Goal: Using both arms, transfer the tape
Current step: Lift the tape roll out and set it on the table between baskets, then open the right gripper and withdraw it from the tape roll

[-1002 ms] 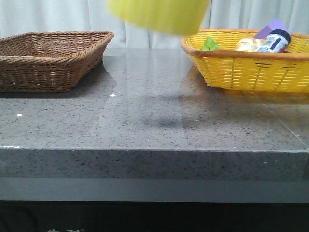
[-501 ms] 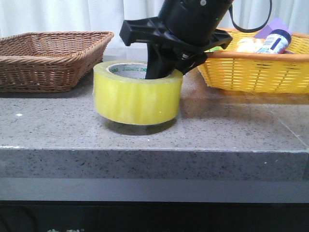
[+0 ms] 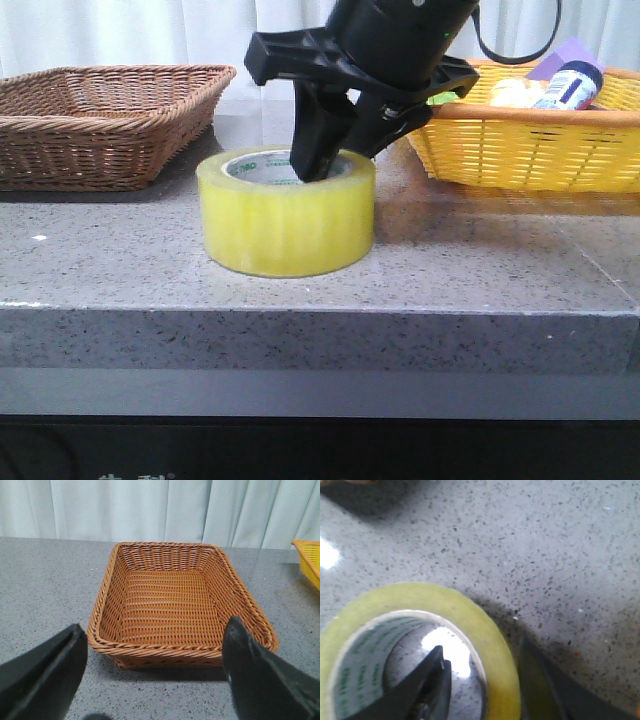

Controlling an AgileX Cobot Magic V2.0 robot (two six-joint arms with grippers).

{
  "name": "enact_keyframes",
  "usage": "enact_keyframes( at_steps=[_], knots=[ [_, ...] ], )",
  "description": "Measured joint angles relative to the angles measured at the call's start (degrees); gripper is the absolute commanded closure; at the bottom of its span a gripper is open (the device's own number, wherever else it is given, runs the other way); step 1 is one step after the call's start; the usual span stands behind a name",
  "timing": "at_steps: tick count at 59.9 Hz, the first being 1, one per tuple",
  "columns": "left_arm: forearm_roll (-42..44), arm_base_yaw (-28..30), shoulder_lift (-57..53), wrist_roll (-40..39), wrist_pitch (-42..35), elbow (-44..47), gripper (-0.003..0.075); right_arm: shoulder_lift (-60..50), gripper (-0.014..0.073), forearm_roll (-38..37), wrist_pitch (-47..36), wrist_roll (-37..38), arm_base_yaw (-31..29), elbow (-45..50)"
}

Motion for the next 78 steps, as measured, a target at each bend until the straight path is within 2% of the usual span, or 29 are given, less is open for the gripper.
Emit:
enact_keyframes(
  at_steps=[12, 25, 33, 41, 56, 68, 78],
  knots=[
    [0.0, 0.0, 0.0, 0.0, 0.0, 0.0, 0.0178, -6.5, 0.0263, 2.5, 0.0, 0.0, 0.0, -0.8],
    [0.0, 0.0, 0.0, 0.0, 0.0, 0.0, 0.0178, -12.6, 0.0566, 2.7, 1.3, -0.1, 0.0, -1.8],
    [0.0, 0.0, 0.0, 0.0, 0.0, 0.0, 0.0178, -14.6, 0.0663, 1.0, 3.2, -0.1, 0.0, -1.8],
    [0.0, 0.0, 0.0, 0.0, 0.0, 0.0, 0.0178, -17.2, 0.0682, -2.6, 5.0, -0.1, -1.2, -1.8],
    [0.0, 0.0, 0.0, 0.0, 0.0, 0.0, 0.0178, -26.0, 0.0682, -3.9, 8.6, -0.1, -10.9, 0.9],
    [0.0, 0.0, 0.0, 0.0, 0.0, 0.0, 0.0178, -37.1, 0.0682, -4.1, 7.6, 0.3, -18.3, 11.8],
    [0.0, 0.0, 0.0, 0.0, 0.0, 0.0, 0.0178, -48.0, 0.0682, -4.1, 4.4, 0.3, -21.4, 23.1]
  ],
)
